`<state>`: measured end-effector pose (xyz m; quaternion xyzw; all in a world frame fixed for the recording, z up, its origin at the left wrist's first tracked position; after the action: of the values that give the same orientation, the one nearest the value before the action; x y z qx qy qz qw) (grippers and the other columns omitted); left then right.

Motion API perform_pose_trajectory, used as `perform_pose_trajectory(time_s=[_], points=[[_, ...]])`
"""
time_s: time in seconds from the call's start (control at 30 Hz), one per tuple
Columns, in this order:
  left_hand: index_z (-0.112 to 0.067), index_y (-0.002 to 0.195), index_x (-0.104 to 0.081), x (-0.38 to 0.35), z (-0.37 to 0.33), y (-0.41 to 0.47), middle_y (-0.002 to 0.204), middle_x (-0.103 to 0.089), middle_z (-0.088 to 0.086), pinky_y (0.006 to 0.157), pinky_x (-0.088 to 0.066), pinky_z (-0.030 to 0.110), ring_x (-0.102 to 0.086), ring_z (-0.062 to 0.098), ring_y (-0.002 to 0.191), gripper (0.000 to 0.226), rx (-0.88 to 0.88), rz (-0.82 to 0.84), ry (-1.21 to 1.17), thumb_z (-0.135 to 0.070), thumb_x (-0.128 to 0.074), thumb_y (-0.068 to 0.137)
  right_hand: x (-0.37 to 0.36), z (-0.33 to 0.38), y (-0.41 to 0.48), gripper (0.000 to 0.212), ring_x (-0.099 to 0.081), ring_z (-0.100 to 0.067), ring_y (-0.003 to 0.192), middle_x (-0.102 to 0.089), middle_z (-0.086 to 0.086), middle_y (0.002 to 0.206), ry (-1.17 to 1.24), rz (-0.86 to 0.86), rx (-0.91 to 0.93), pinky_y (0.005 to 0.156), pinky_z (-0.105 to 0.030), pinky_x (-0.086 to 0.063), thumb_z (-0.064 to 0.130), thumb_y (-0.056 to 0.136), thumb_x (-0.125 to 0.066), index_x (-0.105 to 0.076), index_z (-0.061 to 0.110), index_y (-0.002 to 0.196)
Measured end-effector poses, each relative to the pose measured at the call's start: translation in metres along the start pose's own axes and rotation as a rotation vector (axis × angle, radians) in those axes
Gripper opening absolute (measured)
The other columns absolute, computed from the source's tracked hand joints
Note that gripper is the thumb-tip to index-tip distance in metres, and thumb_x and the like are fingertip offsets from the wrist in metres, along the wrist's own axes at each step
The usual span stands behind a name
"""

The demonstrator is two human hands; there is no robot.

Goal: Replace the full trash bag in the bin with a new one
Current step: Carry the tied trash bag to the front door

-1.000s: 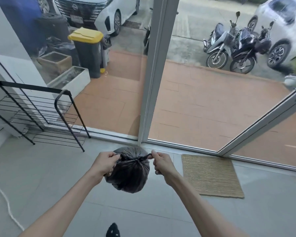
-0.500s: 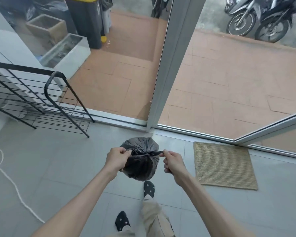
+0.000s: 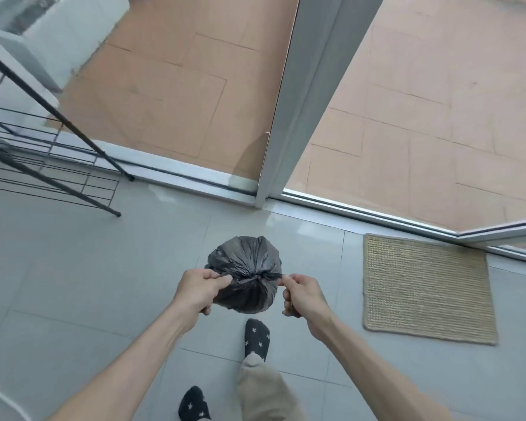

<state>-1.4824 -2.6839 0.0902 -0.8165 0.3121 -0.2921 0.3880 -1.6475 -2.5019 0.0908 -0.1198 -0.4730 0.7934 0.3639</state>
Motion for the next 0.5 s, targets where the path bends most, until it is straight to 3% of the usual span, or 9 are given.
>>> perform_pose_trajectory(time_s=[0.13,0.5], points=[[-0.006,0.077,-0.068,-0.018,0.004,0.061,0.05,-0.039,0.0,0.036,-0.026,0.02,-0.028,0.015,0.037,0.029,0.023,-0.022,-0.035,-0.031,-0.071,0.091,-0.001,0.003,0.065,0.027,-0.045,-0.014,0.047,-0.048,-0.001,0.059,-0.037,-0.018,0.011,0.05,-0.028,-0.052,0.02,0.103,-0.048,-0.068,0.002,0.099],[-0.008,0.083,-0.068,-0.046,-0.006,0.19,0.055,-0.047,0.002,0.041,-0.036,0.023,-0.035,0.013,0.036,0.022,-0.001,-0.081,-0.071,-0.023,-0.061,0.097,-0.016,0.012,0.202,0.021,-0.044,-0.011,0.041,-0.047,-0.001,0.06,-0.006,-0.039,0.026,0.045,-0.024,-0.053,0.019,0.101,-0.05,-0.067,0.007,0.095]])
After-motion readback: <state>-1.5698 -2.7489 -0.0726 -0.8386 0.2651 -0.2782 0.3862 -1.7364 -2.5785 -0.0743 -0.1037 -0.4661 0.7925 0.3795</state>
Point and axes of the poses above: each hand's wrist, its own y-axis towards the middle knuckle, its own x-axis out of the back of the hand, z = x × y, the point moved 10 cm from there along y, towards the middle knuckle
